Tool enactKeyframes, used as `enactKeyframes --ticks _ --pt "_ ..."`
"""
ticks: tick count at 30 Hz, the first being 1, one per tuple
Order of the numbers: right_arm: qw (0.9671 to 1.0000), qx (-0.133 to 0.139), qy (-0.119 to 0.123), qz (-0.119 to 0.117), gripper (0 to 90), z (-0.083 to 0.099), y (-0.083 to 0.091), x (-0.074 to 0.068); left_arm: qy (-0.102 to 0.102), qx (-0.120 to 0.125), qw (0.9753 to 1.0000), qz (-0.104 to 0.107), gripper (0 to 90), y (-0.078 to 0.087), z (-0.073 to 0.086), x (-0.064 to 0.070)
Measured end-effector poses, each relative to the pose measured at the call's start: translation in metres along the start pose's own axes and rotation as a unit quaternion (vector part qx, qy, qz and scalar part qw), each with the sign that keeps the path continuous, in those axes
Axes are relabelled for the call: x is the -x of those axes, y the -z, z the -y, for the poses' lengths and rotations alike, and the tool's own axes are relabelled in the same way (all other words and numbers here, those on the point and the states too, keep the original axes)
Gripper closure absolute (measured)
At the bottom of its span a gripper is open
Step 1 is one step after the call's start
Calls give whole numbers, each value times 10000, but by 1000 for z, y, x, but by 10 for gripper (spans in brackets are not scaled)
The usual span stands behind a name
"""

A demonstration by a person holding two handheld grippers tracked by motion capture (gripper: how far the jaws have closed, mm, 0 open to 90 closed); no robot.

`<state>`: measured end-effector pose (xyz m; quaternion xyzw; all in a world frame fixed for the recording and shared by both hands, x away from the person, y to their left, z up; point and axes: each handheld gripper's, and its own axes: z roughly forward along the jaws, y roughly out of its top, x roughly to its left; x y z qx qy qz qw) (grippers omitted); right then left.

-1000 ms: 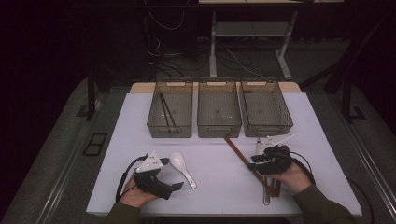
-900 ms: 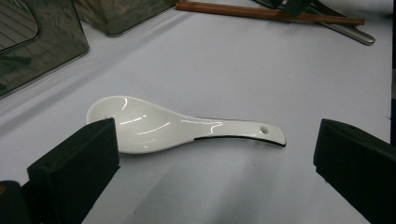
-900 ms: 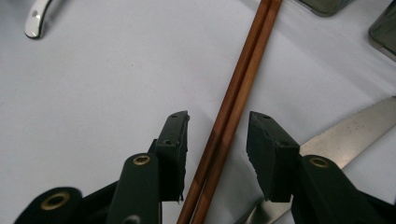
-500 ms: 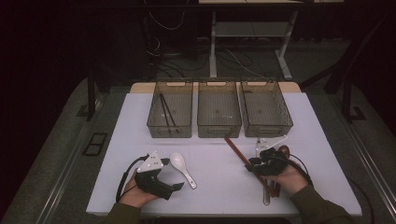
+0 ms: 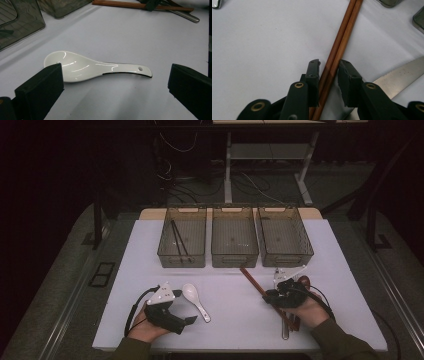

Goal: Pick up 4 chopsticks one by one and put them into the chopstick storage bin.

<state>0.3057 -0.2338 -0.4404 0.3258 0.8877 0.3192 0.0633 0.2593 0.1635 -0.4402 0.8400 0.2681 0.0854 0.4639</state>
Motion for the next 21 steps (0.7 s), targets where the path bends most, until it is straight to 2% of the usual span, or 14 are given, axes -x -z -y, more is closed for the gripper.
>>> enactKeyframes --ticks 11,21 --pt "9997 10 172 -173 753 -2 -2 -2 -2 -6 10000 15 0 0 0 0" --pt "9993 8 297 -236 772 -2 -2 -3 0 -6 10000 20 0 0 0 0"
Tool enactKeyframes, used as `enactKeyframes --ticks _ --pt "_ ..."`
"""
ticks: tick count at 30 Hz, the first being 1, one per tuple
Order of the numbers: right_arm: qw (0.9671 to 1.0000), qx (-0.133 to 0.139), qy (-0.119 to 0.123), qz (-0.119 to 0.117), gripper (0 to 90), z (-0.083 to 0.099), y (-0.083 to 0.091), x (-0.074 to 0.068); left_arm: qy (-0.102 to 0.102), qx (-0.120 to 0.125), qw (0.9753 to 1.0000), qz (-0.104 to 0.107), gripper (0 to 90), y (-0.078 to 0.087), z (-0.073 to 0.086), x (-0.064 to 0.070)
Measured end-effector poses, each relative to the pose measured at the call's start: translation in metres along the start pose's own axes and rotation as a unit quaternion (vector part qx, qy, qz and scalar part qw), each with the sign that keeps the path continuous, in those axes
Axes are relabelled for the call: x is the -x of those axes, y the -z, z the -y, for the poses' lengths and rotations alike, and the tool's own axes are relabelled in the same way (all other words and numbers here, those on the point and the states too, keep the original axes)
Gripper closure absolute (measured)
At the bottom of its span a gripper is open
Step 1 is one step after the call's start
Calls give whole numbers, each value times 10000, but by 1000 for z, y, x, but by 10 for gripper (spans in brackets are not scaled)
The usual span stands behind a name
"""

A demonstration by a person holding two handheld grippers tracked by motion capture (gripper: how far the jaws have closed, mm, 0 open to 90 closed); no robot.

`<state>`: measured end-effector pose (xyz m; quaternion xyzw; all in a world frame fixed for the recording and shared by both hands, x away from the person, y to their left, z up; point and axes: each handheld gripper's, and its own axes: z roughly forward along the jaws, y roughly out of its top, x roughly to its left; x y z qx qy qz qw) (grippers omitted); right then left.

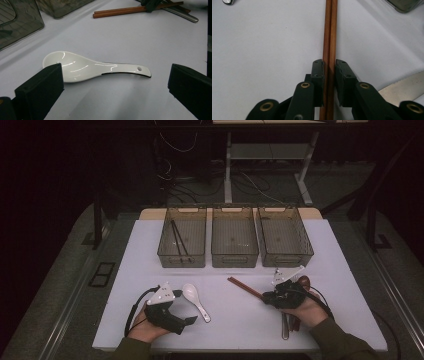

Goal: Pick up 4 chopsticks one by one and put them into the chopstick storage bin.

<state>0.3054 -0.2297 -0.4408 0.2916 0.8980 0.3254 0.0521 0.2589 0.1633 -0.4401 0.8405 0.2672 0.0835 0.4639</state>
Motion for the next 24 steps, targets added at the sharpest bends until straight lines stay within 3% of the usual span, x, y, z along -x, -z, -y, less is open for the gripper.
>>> enactKeyframes --ticks 11,19,24 --pt "9988 301 -333 -176 693 2 14 6 6 15 10000 0 0 0 0 0" --pt "9988 354 -350 17 789 13 34 4 1 36 10000 -4 0 1 0 0" --pt "9984 373 -409 62 790 24 39 6 5 30 10000 -2 0 1 -1 0"
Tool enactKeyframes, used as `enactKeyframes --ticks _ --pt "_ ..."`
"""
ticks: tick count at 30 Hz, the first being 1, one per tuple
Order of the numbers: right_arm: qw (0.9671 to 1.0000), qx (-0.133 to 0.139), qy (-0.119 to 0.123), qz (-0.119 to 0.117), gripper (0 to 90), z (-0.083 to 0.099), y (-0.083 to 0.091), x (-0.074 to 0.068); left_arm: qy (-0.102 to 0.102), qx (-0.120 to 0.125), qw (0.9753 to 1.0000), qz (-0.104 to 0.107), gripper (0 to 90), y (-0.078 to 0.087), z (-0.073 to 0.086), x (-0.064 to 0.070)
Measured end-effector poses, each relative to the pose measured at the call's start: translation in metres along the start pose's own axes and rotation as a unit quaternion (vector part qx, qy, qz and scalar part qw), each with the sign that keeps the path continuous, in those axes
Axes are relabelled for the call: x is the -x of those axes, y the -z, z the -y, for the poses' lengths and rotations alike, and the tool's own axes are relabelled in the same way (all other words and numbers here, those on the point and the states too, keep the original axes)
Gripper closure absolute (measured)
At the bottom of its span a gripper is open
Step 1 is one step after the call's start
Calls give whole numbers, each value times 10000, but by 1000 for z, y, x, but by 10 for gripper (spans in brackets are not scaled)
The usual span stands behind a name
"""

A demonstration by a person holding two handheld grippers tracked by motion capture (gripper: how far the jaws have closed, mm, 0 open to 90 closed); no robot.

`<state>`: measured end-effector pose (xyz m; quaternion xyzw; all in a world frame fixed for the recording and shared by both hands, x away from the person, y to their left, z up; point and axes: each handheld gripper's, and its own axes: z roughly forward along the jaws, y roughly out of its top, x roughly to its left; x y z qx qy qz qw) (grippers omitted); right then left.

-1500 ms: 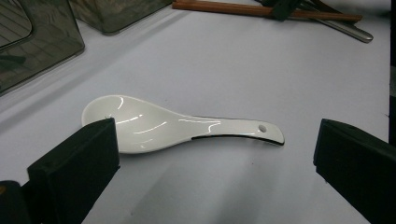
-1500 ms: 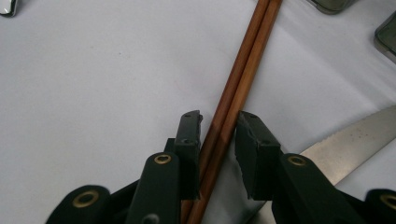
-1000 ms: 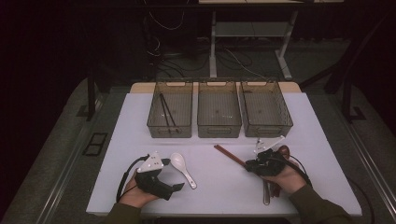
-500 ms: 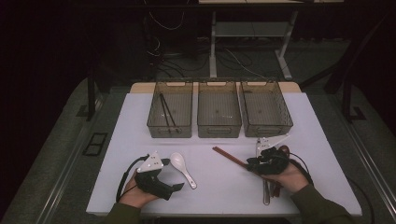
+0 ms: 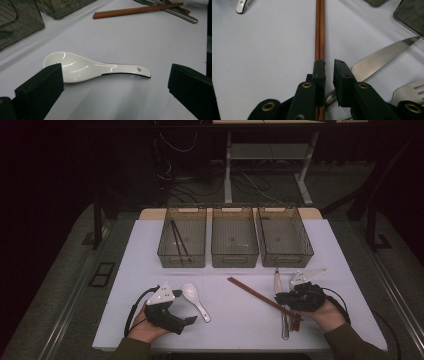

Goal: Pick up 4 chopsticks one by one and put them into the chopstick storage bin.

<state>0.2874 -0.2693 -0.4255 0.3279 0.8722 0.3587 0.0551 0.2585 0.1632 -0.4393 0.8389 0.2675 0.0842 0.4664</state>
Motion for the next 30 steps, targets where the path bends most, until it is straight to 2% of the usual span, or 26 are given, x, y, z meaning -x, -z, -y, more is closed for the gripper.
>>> enactKeyframes --ticks 10,30 --pt "9998 -114 88 -146 802 -2 -12 1 -2 -12 10000 3 0 0 1 -1" --pt "9996 -218 168 -62 801 -2 -19 2 -3 -9 10000 1 0 0 1 -1"
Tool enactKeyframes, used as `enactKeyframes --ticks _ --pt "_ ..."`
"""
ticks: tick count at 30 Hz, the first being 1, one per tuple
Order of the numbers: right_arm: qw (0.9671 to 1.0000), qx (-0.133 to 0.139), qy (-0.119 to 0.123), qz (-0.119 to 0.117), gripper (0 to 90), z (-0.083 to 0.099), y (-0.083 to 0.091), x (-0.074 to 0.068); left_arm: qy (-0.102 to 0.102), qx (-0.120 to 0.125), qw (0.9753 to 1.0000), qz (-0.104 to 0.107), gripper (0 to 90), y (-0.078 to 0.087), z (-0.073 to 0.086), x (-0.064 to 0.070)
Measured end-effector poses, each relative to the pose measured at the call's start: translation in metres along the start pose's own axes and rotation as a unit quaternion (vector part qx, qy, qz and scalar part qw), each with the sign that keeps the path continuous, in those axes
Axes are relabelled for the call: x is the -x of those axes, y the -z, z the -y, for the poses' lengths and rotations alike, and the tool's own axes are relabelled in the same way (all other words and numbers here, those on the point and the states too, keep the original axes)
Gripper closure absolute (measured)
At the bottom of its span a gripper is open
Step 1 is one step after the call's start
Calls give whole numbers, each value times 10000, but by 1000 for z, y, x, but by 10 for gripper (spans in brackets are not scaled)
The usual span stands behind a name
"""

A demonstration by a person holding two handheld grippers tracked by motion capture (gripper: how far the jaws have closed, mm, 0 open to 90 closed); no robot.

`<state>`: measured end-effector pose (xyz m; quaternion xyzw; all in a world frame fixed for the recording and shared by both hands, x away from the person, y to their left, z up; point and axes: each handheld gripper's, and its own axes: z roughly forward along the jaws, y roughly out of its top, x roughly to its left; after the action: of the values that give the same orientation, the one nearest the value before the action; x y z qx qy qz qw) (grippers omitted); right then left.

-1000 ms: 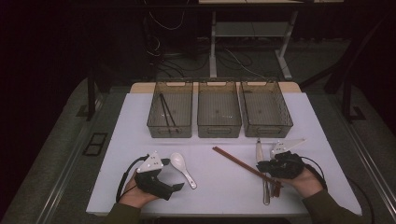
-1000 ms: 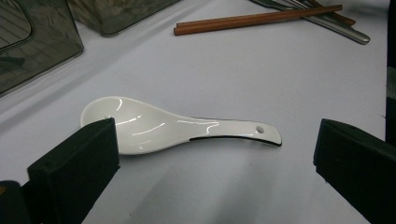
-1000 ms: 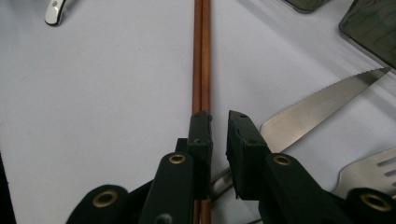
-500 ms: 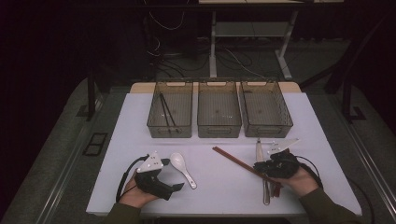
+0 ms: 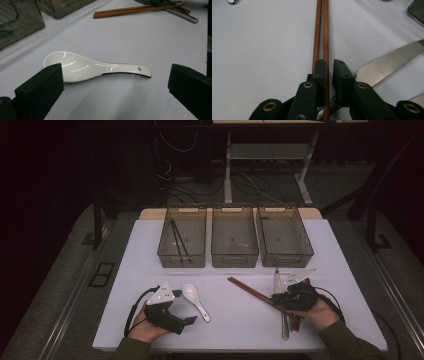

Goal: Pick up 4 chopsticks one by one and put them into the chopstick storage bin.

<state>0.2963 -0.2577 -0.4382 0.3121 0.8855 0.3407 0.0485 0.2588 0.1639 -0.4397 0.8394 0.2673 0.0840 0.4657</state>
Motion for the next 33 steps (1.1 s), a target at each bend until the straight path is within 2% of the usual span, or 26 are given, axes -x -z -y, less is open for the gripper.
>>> enactKeyframes --ticks 14,21,33 --pt "9995 -107 176 221 794 1 -6 -1 10 -2 10000 13 0 -1 0 1" --pt "9992 -113 285 275 832 1 -6 -2 1 -7 10000 40 6 -1 0 0" --pt "9995 -57 276 147 846 2 -5 3 77 18 9999 121 3 -1 1 -2"
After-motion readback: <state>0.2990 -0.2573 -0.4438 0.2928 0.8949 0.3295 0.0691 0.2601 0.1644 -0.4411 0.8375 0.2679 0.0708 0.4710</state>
